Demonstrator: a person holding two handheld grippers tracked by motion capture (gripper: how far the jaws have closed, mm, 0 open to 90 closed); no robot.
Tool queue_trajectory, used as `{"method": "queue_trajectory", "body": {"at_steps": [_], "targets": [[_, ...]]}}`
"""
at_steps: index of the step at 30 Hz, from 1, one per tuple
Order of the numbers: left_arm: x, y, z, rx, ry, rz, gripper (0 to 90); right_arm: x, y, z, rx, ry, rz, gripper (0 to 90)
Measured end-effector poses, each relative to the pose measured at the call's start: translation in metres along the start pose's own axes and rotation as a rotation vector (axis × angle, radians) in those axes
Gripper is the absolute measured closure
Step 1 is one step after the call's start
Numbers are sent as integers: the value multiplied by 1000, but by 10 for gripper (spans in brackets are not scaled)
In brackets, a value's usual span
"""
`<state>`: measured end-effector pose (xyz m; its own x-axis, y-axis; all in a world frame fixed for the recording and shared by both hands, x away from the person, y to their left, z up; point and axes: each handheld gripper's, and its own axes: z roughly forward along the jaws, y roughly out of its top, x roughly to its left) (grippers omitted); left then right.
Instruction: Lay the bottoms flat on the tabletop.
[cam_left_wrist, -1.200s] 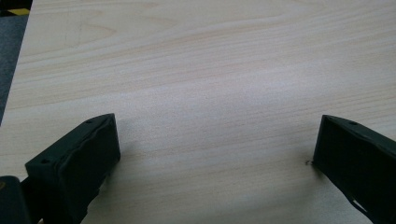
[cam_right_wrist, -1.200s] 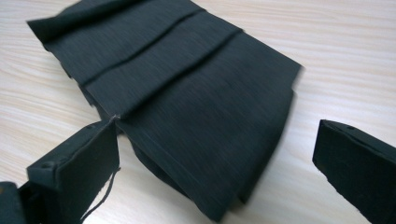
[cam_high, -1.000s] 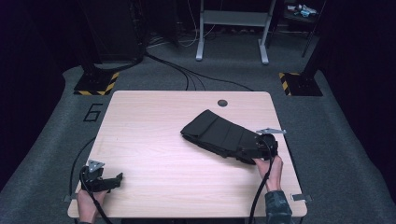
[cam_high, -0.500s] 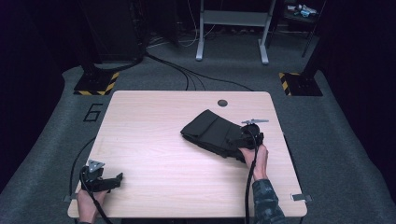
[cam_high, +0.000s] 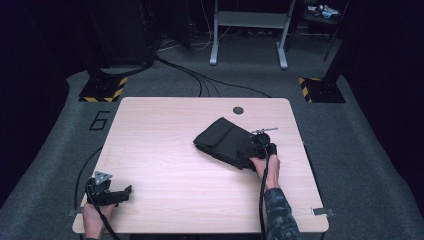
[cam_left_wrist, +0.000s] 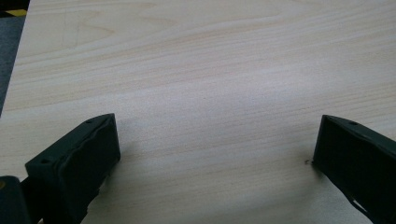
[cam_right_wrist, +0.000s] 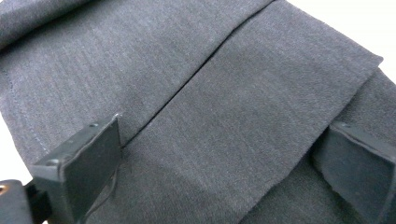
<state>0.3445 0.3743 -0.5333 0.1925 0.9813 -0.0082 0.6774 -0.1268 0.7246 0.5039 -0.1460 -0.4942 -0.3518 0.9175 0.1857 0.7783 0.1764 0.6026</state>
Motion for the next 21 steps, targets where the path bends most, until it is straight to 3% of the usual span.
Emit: {"method": "queue_trajectory", "body": {"at_steps": [21], "targets": [[0,0,0,1,0,0,2,15,-12,-2,23,66,-96,32]]}}
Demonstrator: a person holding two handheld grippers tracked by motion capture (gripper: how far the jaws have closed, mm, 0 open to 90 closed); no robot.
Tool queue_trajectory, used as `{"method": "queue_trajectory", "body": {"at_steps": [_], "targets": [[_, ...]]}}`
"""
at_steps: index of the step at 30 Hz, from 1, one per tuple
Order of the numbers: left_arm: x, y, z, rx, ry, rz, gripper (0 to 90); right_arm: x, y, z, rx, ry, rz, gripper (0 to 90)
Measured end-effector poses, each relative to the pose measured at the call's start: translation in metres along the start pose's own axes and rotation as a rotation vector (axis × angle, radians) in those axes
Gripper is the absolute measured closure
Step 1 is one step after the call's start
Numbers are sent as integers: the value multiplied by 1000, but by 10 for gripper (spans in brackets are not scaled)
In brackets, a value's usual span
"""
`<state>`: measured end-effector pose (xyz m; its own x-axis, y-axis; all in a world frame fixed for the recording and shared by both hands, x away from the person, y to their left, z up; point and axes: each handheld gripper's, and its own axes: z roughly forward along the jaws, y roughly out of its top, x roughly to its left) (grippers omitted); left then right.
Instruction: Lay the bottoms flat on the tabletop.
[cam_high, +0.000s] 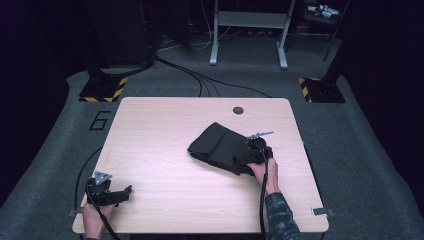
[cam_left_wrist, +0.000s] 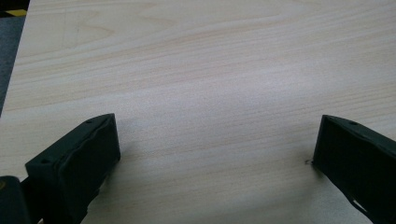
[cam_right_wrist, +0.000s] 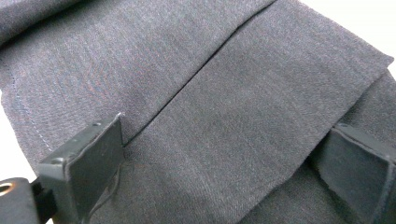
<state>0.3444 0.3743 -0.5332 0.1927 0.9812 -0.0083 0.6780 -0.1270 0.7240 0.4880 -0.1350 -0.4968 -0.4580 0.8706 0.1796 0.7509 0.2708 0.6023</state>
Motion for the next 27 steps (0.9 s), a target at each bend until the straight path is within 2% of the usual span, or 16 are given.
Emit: {"method": "queue_trajectory", "body": {"at_steps": [1,3,7,15,18,20,21,23,27], "targets": [[0,0,0,-1,0,0,1,1,-1,0,0,7,-19,33],[0,0,0,-1,0,0,1,3,-2,-1,1,10,-12,33],[0,0,0,-2,1,0,2,7,-5,-2,4,23,-46,35],[0,0,0,-1,0,0,1,16,-11,-4,12,56,-78,36],[0,0,0,-1,0,0,1,20,-14,-5,16,69,-110,37],[0,0,0,-1,0,0,2,21,-14,-6,20,76,-106,37],[0,0,0,-1,0,0,2,23,-16,-6,23,88,-125,38],[0,0,0,-3,1,-1,2,24,-17,-7,23,87,-125,38],[0,0,0,0,0,2,2,27,-20,-8,30,110,-156,38]]}}
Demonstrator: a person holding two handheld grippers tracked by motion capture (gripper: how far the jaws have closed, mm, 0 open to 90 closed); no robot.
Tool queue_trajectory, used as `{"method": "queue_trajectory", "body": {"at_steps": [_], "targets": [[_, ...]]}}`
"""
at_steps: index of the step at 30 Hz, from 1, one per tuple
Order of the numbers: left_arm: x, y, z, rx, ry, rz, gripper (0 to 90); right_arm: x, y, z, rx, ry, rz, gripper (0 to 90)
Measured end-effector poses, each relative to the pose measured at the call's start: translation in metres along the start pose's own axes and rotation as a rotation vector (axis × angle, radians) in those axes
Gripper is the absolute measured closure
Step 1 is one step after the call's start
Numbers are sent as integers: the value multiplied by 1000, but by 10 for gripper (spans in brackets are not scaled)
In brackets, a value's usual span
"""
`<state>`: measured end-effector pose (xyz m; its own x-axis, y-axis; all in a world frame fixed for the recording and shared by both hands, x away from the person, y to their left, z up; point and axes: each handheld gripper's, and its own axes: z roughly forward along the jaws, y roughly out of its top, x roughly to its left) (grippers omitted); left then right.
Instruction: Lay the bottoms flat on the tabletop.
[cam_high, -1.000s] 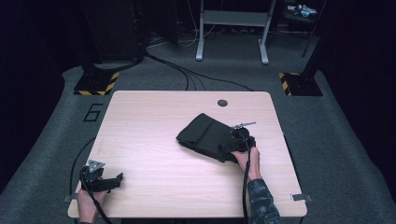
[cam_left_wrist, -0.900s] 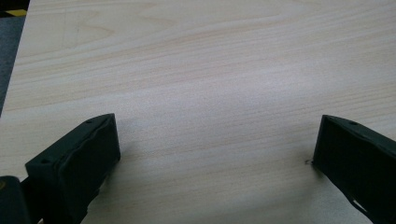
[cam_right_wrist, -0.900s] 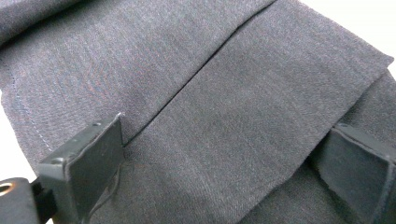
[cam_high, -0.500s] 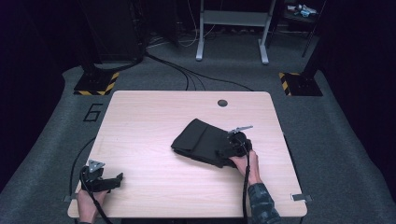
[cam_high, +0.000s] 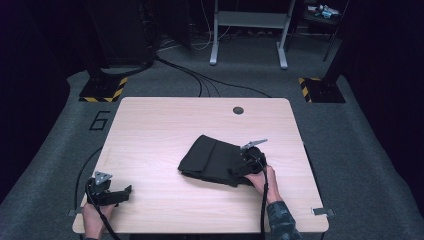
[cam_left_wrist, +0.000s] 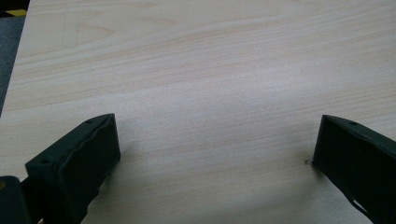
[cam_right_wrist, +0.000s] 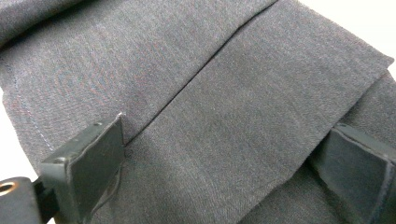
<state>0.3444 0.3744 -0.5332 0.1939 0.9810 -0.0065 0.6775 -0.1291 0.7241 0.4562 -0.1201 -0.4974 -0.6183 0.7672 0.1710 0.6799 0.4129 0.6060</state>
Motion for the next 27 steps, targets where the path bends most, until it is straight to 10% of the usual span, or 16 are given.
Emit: {"method": "queue_trajectory", "body": {"at_steps": [27], "targets": [[0,0,0,-1,-1,-2,1,46,-20,-17,7,115,-134,6]]}}
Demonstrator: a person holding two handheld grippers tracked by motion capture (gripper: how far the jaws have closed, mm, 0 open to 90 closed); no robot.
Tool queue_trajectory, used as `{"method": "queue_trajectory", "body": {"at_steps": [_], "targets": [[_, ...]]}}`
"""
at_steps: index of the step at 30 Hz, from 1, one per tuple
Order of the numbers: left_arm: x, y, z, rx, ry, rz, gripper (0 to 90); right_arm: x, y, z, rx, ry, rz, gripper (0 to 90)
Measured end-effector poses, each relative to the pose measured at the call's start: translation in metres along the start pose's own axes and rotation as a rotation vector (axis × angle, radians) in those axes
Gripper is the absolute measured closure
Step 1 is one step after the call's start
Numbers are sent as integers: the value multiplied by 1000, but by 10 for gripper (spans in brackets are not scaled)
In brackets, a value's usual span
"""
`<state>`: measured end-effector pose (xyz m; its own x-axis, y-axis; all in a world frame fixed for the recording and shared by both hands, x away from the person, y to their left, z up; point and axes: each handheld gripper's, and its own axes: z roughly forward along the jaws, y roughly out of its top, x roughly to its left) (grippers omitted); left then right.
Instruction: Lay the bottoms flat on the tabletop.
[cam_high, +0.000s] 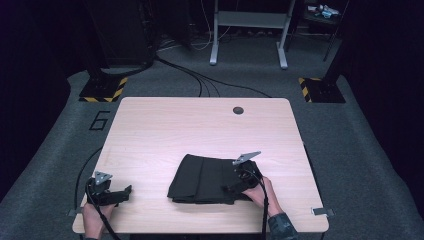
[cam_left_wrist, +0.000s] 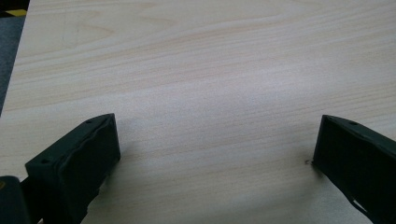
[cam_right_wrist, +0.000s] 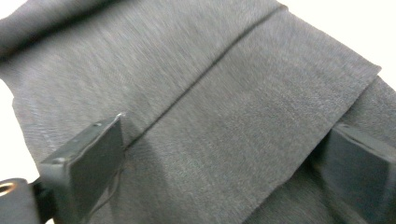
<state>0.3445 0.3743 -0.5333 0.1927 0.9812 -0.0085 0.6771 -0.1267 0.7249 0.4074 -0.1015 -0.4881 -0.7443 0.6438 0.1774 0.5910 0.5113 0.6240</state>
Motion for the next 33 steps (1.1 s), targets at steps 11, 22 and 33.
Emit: {"method": "queue_trajectory", "body": {"at_steps": [11,22,33], "targets": [[0,0,0,-4,3,-1,1,-26,-26,-61,-197,-156,100,0],[-1,0,0,5,-5,4,1,-73,-81,-79,-228,-363,286,0],[-12,6,-8,-42,-44,32,1,-95,-111,-68,-209,-454,371,0]]}}
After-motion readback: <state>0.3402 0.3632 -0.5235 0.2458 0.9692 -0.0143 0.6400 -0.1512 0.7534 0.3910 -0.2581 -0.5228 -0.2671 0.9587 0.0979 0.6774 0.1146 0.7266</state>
